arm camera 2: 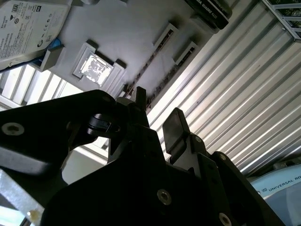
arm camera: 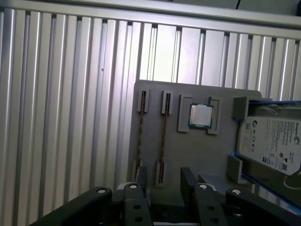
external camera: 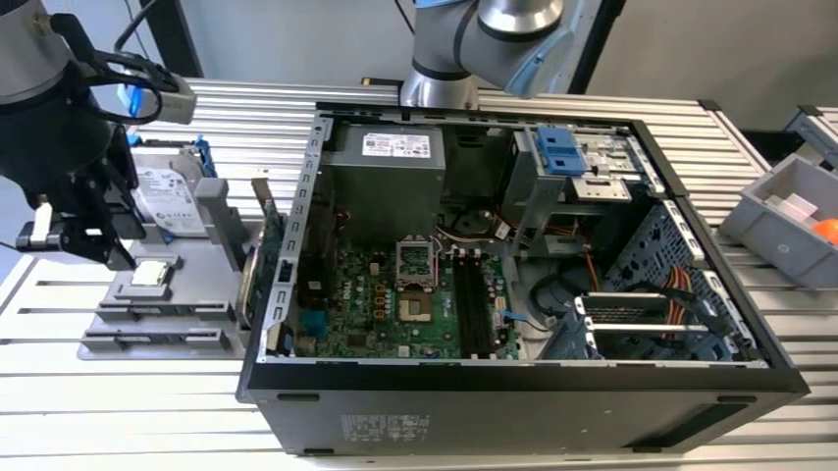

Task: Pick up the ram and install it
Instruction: 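Pick up the ram and move it above insertion slot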

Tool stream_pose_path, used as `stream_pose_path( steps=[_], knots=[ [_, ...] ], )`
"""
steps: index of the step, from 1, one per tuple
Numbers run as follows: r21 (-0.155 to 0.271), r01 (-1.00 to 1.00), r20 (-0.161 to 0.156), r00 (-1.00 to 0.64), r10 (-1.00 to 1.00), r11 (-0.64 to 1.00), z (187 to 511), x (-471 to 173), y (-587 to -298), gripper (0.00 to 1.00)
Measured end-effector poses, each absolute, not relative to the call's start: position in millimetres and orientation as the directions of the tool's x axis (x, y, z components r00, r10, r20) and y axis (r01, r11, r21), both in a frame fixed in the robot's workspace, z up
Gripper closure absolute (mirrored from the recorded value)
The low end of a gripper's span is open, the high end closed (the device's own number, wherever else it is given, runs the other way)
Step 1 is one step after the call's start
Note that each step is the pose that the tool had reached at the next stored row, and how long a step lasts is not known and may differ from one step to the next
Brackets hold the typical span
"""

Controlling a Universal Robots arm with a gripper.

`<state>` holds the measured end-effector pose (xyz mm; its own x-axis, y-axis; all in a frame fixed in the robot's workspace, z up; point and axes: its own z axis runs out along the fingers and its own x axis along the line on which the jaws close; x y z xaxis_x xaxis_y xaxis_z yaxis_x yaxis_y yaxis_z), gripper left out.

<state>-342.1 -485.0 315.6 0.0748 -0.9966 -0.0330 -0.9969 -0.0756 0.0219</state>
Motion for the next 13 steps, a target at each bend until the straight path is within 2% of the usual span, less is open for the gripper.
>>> stream_pose_path(
  steps=[13],
  knots=[
    [0.022, -0.997, -0.033, 0.075, -0.997, -0.076, 311.6, -342.1, -485.0, 0.0]
  ],
)
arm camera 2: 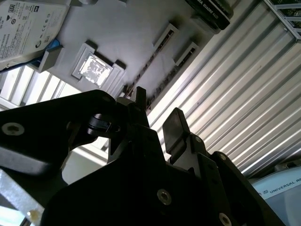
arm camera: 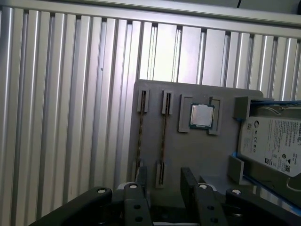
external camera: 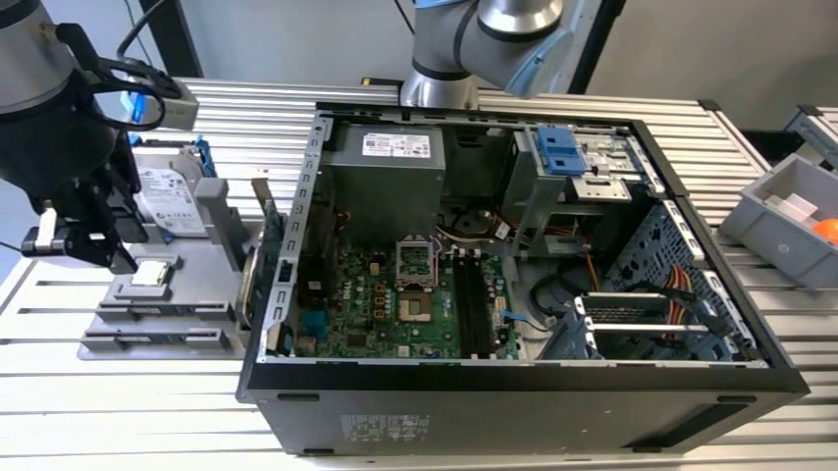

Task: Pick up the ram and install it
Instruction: 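Pick up the ram and move it above insertion slot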

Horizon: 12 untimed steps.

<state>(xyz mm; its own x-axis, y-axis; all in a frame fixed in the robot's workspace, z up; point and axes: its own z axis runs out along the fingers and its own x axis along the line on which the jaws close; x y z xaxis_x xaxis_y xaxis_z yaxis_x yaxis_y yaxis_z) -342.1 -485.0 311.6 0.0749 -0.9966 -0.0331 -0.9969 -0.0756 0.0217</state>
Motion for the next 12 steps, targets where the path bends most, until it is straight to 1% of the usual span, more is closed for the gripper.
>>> stream_pose_path(
  steps=[12],
  knots=[
    [0.022, -0.997, -0.033, 0.075, -0.997, -0.075, 304.5, -342.2, -485.0, 0.0]
  ],
)
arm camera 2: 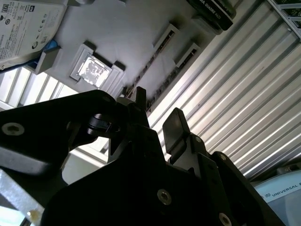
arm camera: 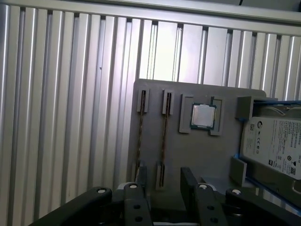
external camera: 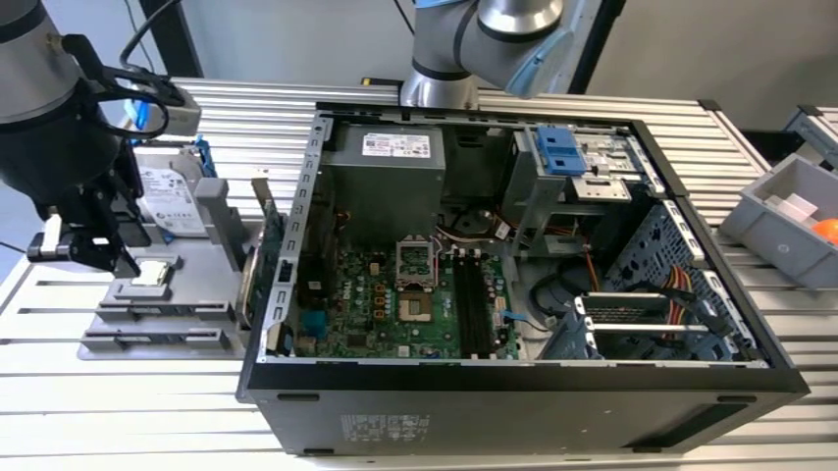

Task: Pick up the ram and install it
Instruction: 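Pick up the ram and move it above insertion slot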

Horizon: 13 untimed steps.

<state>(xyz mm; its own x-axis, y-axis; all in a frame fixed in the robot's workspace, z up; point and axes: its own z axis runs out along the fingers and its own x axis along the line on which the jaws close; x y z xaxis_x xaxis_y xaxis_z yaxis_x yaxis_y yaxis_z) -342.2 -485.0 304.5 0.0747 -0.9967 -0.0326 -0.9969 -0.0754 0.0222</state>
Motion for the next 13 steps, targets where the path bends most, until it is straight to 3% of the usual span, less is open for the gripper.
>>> stream_pose_path(
  steps=[13],
  knots=[
    [0.022, -0.997, -0.033, 0.074, -0.997, -0.075, 295.5, -342.1, -484.9, 0.0]
  ],
)
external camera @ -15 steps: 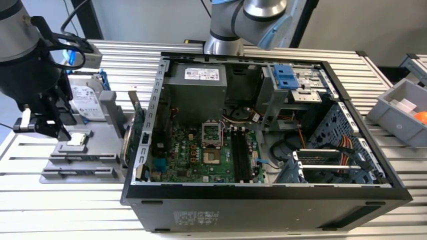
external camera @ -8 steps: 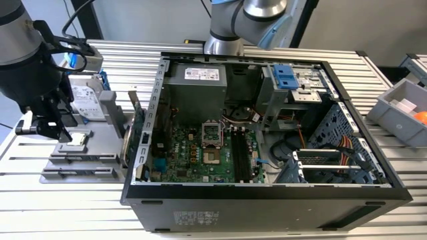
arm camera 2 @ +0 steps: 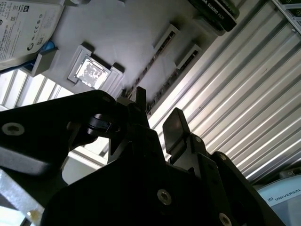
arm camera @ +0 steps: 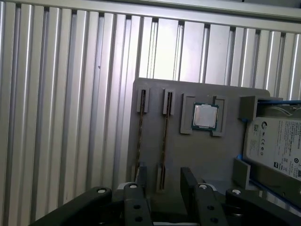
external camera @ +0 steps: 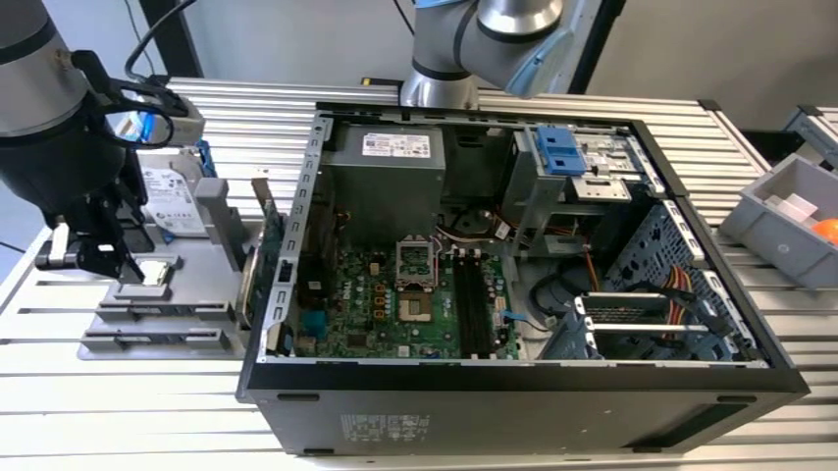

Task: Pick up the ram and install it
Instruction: 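Pick up the ram and move it above insertion slot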

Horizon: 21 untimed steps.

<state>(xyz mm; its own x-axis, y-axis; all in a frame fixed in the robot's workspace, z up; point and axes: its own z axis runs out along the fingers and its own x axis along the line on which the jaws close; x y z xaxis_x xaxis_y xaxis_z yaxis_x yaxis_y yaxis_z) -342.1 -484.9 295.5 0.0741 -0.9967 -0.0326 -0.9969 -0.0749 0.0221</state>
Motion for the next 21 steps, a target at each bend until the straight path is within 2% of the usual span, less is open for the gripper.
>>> stream_pose_path(
  steps=[21],
  knots=[
    [0.023, -0.998, -0.024, 0.065, -0.998, -0.065, 290.3, -343.0, -485.0, 0.0]
  ],
)
